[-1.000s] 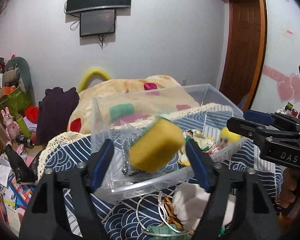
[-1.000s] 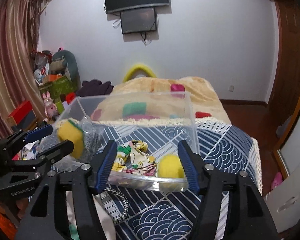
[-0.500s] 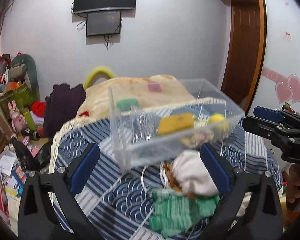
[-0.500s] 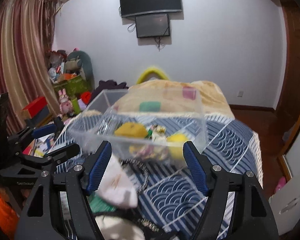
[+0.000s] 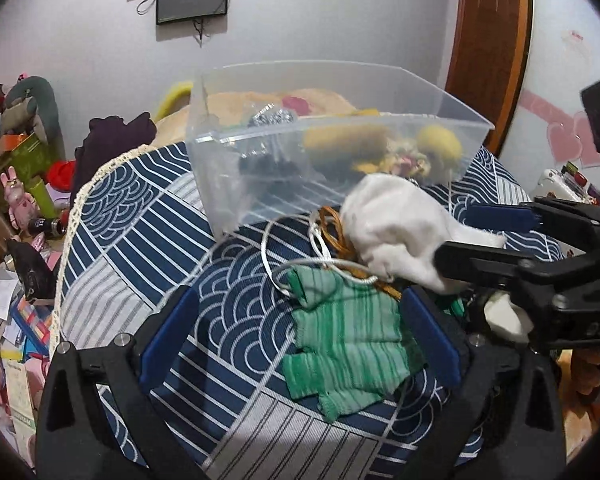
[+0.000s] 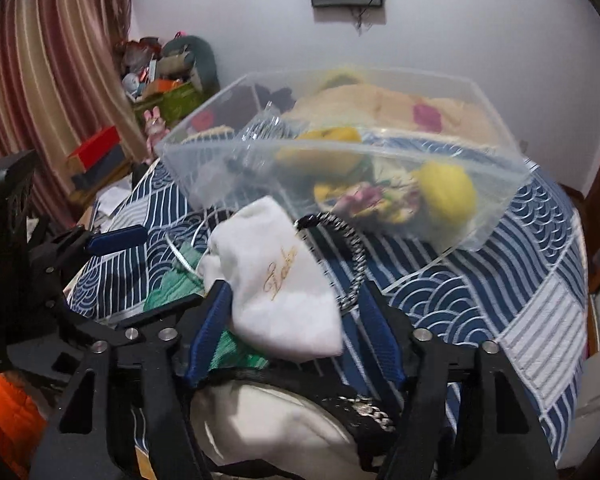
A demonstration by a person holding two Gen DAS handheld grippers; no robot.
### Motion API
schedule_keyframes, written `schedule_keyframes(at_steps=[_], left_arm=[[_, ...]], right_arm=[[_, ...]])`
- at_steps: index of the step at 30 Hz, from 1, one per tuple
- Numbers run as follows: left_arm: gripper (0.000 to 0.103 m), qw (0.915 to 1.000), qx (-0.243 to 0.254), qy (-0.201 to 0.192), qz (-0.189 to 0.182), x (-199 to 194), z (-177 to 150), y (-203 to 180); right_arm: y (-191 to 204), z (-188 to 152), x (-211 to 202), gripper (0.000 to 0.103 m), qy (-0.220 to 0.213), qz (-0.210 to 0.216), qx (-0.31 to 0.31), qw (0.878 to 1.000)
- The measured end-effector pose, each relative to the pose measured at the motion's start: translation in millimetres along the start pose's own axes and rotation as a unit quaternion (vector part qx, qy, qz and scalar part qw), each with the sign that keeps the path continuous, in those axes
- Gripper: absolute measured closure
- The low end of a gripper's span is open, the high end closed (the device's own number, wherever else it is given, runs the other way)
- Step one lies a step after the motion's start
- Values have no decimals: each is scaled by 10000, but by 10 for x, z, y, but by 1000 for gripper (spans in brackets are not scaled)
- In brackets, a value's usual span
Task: Organize soft objects
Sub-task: 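Grasp the white cloth pouch with the right tool while the left tool grasps the green knit glove, then lower the glove with the left tool into the box while the right tool drops the white pouch in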
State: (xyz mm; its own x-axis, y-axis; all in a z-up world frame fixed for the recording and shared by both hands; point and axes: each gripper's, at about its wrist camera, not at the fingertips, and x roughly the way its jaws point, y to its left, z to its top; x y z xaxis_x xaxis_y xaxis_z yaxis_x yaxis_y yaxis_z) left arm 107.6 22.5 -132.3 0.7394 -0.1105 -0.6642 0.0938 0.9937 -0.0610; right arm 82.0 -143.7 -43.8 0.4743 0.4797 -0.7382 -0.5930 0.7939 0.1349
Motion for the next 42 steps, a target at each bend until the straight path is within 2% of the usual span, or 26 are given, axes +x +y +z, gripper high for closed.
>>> schedule_keyframes(at_steps=[1, 3, 4, 6, 7, 8, 9, 13, 15, 20, 28, 34, 36, 39, 42], left_arm=[[1, 10000, -8, 33, -33, 14, -5, 2], [1, 9999, -22, 115, -105, 50, -38, -15], [1, 9998, -16, 147, -138, 71, -57, -29], [1, 9998, 2, 145, -167, 99, -99, -45], [2, 9998, 22, 115, -173, 100, -110, -54], [7, 9998, 48, 72, -178, 93, -118, -64], [17, 9997, 77, 50, -225, 85, -122, -75], [35, 9990, 106, 59, -423, 90, -124, -95], [54, 9986, 154, 42, -509, 82, -133, -119], [74, 9984, 279, 4, -490, 54, -121, -179], [84, 9990, 127, -389, -155, -142, -2, -45], [86, 9980, -233, -580, 25, -219, 139, 220], [86, 9974, -333, -632, 31, -248, 163, 281], [86, 9969, -423, -670, 8, -272, 171, 325], [86, 9971, -389, -658, 29, -268, 150, 320]], right_arm=[[8, -7, 22, 55, 55, 25, 2, 10000], [10, -30, 72, 61, 157, 110, 9, 9998], [9, -49, 71, 68, 148, 127, -6, 9998], [47, -68, 25, 76, 54, 122, -77, 9999], [64, -67, -13, 89, -38, 81, -120, 9999], [73, -67, -47, 91, -110, 49, -145, 9998], [78, -62, -100, 92, -213, -35, -158, 9996], [21, -39, -268, 92, -531, -259, -88, 9982], [-23, -9, -370, 93, -693, -274, 8, 9972], [-108, 5, -578, 93, -987, -297, 138, 9946], [-146, 18, -668, 92, -1094, -235, 221, 9935], [-288, -44, -543, 91, -813, -270, 417, 9954], [-330, -82, -458, 88, -572, -180, 460, 9971], [-307, -140, -322, 71, -265, -36, 458, 9986], [-253, -143, -306, 62, -262, -74, 347, 9990]])
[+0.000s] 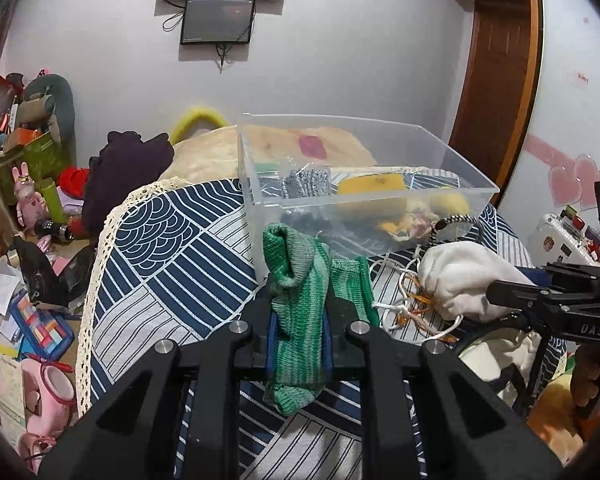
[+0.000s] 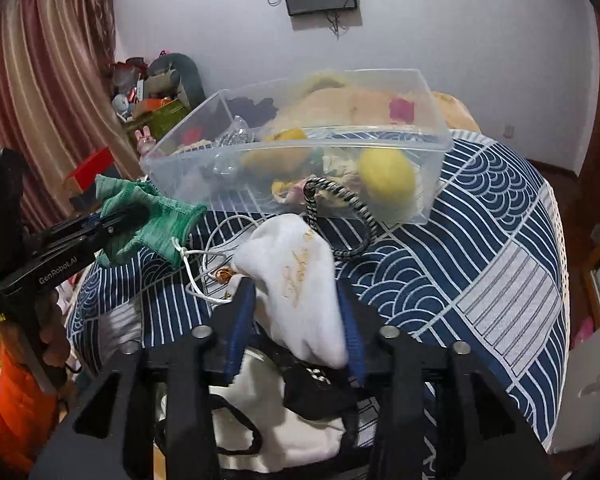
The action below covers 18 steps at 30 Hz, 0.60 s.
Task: Organize soft objects
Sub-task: 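Lower the glove with the left tool into the box while the right tool drops the white pouch in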
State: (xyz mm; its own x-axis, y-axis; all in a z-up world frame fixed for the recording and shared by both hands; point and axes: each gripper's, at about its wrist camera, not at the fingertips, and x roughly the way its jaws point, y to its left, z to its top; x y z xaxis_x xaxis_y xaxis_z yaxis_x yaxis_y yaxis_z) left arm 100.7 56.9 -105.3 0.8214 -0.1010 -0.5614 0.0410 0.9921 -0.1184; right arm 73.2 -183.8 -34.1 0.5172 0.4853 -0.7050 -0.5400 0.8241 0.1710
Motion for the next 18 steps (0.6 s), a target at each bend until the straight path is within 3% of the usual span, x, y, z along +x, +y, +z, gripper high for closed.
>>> schedule_keyframes(at_steps=[3, 6, 8, 9, 10, 18], left_arm=[[86, 10000, 21, 32, -83, 11, -35, -45], [86, 9999, 54, 58, -143, 27, -53, -94], [86, 9998, 108, 37, -172, 6, -53, -136], [86, 9998, 132, 13, -171, -9, -47, -145], [86, 9997, 157, -23, -169, -30, -35, -158], [86, 9981, 135, -554, -214, -260, 249, -201]], right_arm=[[44, 47, -12, 53, -43, 104, -44, 9999], [95, 81, 105, 53, 70, -97, -223, 9997], [85, 62, 200, 64, 203, -119, -225, 9995], [79, 44, 232, 80, 252, -113, -214, 9994], [73, 41, 234, 87, 264, -125, -223, 9993], [30, 186, -211, 91, -535, 29, -45, 9986]])
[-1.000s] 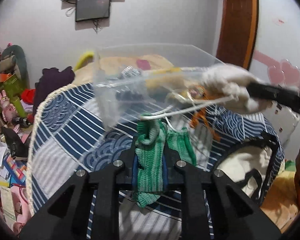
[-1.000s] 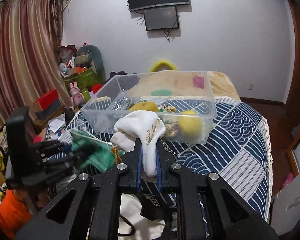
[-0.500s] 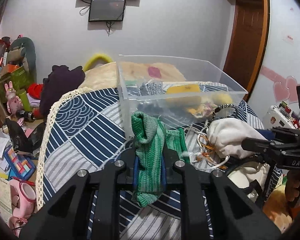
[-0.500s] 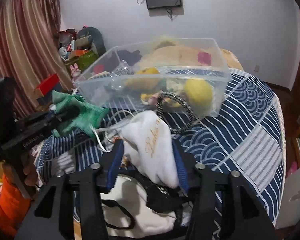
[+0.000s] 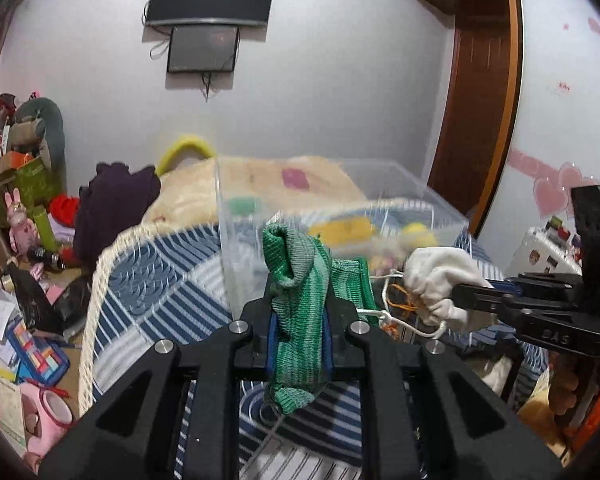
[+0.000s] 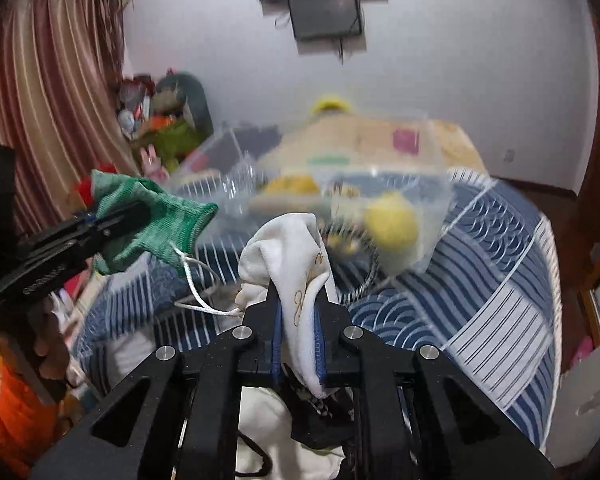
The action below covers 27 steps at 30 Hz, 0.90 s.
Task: Organize soft objects
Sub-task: 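Lower the glove with the left tool into the box while the right tool drops the white pouch in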
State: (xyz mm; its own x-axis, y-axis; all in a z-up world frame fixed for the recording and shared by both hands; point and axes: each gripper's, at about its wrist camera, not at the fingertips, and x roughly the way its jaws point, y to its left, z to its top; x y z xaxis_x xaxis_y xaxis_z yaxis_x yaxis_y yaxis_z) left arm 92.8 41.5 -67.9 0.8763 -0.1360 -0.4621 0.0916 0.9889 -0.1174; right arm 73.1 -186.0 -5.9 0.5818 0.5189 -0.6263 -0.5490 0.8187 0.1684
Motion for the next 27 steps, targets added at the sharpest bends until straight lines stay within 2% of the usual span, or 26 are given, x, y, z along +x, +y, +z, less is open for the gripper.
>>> schedule_keyframes(at_steps=[8, 14, 20, 27], left_arm=[[86, 9990, -105, -423, 119, -9, 360, 30], [86, 9976, -293, -570, 269, 101, 524, 134], [86, 9981, -353, -338, 387, 363, 520, 206], [86, 9986, -227, 112, 456, 715, 435, 184]], right_arm=[[-51, 328, -289, 91, -728, 28, 114, 9973], [-175, 535, -311, 91, -1100, -232, 322, 9931], [-307, 656, -137, 91, -1067, -588, 482, 9914], [-338, 624, 224, 91, -581, -803, 423, 9942]])
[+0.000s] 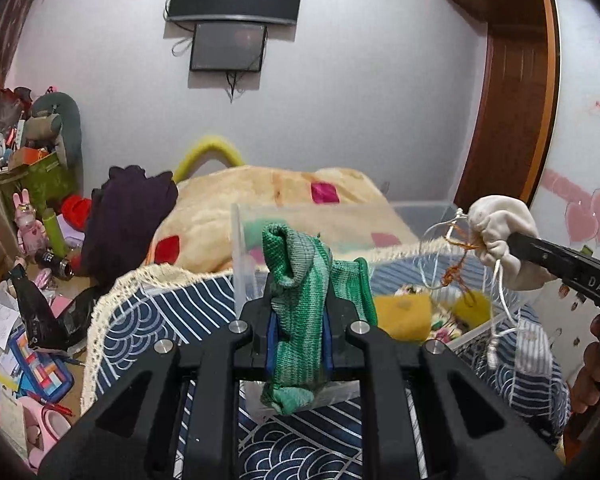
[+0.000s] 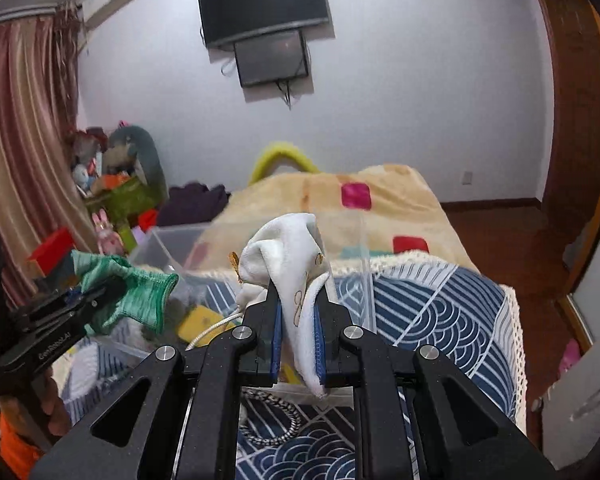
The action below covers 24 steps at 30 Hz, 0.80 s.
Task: Organize soft objects
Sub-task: 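Lower the glove with the left tool into the box while the right tool drops the white pouch in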
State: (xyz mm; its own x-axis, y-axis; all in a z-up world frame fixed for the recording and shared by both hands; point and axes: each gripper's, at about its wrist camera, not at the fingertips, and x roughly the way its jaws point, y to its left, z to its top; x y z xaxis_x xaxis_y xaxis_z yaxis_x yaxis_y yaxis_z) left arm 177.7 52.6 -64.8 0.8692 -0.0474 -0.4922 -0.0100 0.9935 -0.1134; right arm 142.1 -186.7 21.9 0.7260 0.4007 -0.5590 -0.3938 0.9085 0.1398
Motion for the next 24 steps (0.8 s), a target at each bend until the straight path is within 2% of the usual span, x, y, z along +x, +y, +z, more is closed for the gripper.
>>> schedule_keyframes(at_steps=[4, 7, 9, 10, 12, 16, 17, 18, 19, 21, 24], left_arm=[[86, 9998, 171, 61, 66, 70, -52, -56], [79, 9996, 253, 106, 90, 96, -69, -89], [68, 9996, 239, 143, 94, 109, -69, -86], [64, 9996, 226, 175, 74, 112, -74, -84], [50, 9996, 189, 224, 26, 99, -73, -78], [37, 9996, 236, 129, 24, 9, -64, -118], [30, 9996, 274, 83, 55, -40, -61, -137], [21, 9995, 291, 36, 72, -83, -61, -149], [16, 9996, 286, -39, 77, -140, -61, -160], [1, 9996, 242, -154, 71, -229, -60, -163], [1, 9997, 162, -139, -95, -302, -68, -163]], right_arm=[[-12, -69, 125, 88, 316, -35, -56, 9995], [-7, -85, 131, 85, 362, -86, -81, 9993], [-5, -80, 115, 79, 376, -92, -80, 9992], [-5, -79, 109, 73, 385, -90, -96, 9992], [10, -69, 74, 62, 365, -83, -110, 9992], [6, -54, -26, 53, 281, 12, -122, 9995], [4, -55, -70, 51, 240, 55, -120, 9996], [-1, -56, -138, 44, 166, 73, -105, 9998], [-6, -59, -201, 39, 72, 58, -99, 9999], [-6, -62, -352, 35, -114, -11, -162, 9998], [-1, -88, -477, 35, -231, -39, -277, 9993]])
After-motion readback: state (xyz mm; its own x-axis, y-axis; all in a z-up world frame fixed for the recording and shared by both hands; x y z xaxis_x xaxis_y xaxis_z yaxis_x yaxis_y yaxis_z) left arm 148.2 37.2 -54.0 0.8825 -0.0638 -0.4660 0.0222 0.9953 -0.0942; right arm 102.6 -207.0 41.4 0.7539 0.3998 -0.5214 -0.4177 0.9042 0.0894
